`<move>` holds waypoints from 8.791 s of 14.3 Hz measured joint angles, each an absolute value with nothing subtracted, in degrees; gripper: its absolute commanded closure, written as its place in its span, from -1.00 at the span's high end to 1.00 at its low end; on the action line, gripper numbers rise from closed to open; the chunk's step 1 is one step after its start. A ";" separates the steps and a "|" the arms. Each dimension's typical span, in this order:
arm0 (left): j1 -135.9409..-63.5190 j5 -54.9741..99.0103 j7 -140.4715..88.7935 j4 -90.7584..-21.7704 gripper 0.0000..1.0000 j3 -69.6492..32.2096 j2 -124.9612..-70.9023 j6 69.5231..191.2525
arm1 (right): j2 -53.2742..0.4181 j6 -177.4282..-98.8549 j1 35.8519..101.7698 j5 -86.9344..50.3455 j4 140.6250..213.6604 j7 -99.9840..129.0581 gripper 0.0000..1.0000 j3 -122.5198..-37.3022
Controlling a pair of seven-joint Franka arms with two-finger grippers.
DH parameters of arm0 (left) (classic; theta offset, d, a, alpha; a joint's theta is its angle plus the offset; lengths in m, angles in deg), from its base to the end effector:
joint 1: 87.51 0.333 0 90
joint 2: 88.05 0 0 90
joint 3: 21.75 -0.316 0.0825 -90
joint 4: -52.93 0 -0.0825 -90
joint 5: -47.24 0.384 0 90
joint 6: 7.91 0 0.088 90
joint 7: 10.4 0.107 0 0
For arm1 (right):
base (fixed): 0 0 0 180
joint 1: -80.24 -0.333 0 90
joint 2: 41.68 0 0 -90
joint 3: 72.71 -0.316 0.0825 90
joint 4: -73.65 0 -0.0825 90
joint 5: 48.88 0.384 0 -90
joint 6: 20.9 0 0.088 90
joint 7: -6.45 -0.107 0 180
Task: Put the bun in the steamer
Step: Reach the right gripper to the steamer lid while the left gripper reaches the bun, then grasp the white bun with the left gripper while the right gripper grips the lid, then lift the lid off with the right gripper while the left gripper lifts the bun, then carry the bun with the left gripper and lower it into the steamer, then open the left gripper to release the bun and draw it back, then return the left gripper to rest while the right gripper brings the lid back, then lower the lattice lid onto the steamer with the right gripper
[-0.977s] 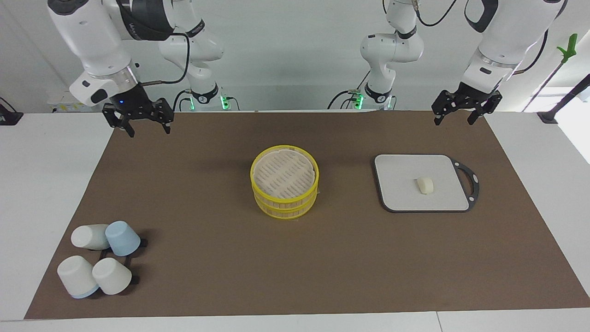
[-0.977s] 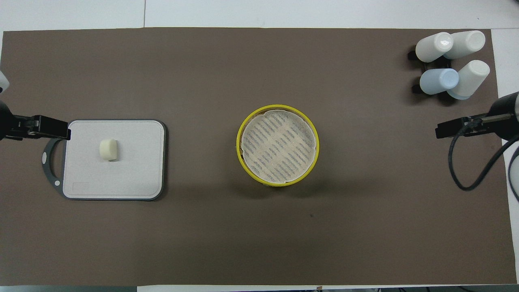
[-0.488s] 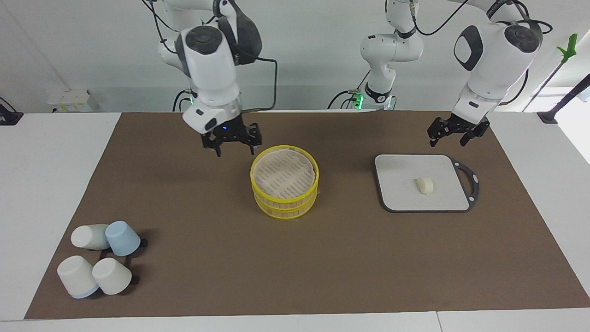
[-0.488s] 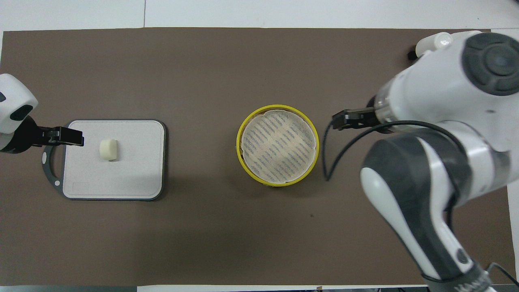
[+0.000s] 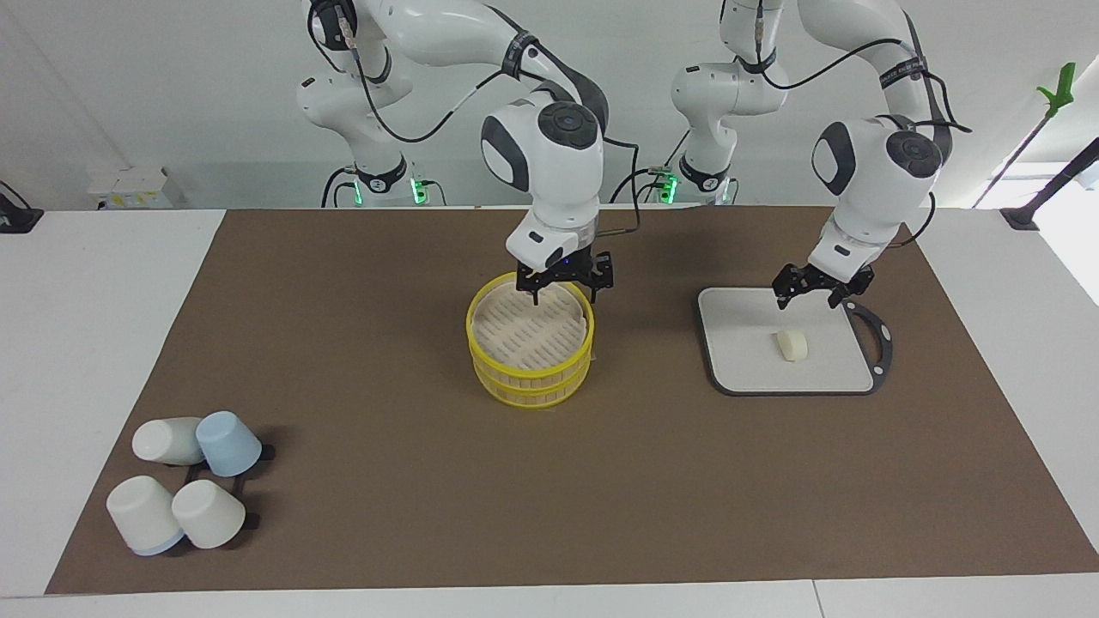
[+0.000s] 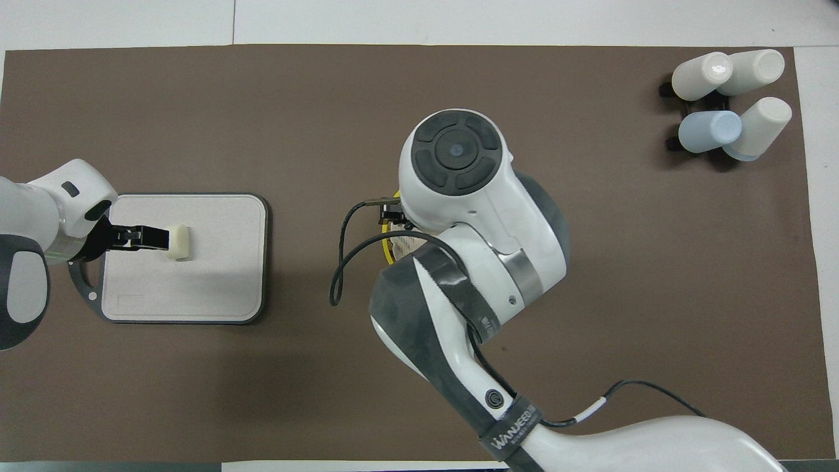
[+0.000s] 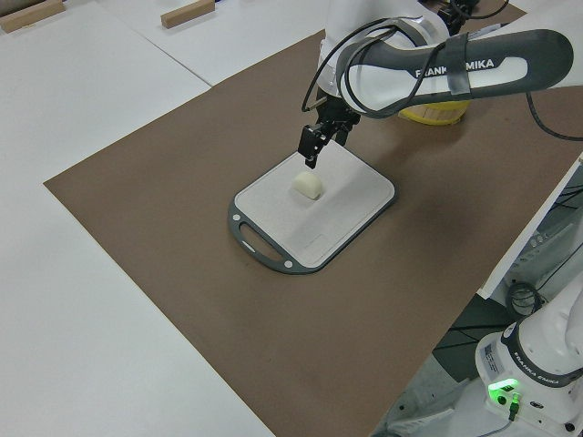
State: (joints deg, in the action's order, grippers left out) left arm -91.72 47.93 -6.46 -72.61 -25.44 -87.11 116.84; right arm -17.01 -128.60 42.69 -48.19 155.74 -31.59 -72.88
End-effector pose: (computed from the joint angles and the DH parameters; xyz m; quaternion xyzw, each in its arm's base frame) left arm 0.5285 -0.0043 0.3934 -0.9991 0.0423 -0.0012 0.0045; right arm 0.5439 0.4214 0.4485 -0.9999 0.0047 -0.0026 0.0101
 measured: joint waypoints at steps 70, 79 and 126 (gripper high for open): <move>-125.55 44.05 -44.15 -48.24 1.00 -25.04 -98.42 105.38 | -11.54 -130.05 67.74 -50.01 148.27 -6.76 -1.00 -72.70; -106.84 44.09 -29.07 -48.27 1.00 -25.78 -88.41 93.00 | -12.05 -130.09 48.34 -50.06 148.25 -30.64 -1.00 -73.15; -95.03 46.96 -9.46 -36.35 1.00 -25.82 -87.01 80.18 | -14.90 -136.44 40.26 -50.15 158.58 -32.66 1.00 -72.27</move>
State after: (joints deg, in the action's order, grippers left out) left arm -95.03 46.96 -9.46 -36.35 -25.82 -87.01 80.18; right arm -14.90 -136.44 40.26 -50.15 158.58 -32.66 -72.27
